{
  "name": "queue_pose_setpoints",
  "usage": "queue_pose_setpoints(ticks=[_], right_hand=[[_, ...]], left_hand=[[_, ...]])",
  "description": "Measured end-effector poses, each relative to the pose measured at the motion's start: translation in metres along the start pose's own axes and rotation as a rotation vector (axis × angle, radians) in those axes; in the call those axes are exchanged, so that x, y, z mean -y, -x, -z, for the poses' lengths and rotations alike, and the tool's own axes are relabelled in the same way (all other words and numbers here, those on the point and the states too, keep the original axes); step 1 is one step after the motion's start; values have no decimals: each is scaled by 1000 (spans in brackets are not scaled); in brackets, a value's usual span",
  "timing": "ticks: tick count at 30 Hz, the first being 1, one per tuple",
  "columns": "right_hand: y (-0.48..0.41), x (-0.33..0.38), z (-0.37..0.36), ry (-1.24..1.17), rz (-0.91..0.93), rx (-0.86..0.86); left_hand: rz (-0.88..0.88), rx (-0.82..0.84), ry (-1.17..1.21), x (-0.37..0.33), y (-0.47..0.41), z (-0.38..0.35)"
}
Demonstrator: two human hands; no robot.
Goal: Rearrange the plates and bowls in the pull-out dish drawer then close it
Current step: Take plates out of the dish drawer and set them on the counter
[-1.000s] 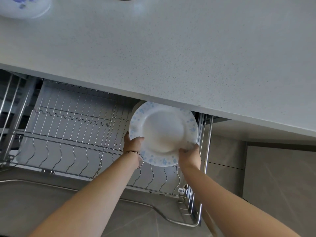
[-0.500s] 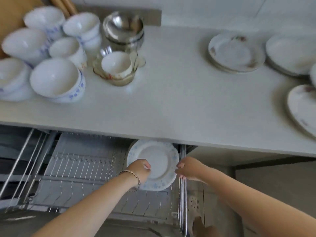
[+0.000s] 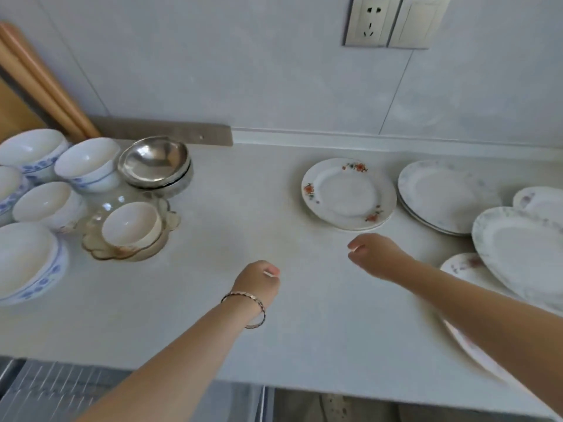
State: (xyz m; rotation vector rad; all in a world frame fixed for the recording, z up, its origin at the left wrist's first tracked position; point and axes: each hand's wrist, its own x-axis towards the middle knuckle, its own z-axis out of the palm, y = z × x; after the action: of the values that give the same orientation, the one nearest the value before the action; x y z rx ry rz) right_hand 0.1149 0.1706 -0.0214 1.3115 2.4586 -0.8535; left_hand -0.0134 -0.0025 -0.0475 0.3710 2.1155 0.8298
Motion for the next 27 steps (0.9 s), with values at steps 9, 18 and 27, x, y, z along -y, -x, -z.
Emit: queue_pose_setpoints(ticks=[9, 18, 27], right_hand=[[-162, -41, 84, -73, 94, -203], [-242, -43, 86, 105, -72, -11], [-210, -33, 78, -153, -101, -8]], left_hand=[[257, -84, 498, -93, -85, -69], [337, -74, 597, -124, -131, -94], [350, -195, 622, -98, -112, -86]])
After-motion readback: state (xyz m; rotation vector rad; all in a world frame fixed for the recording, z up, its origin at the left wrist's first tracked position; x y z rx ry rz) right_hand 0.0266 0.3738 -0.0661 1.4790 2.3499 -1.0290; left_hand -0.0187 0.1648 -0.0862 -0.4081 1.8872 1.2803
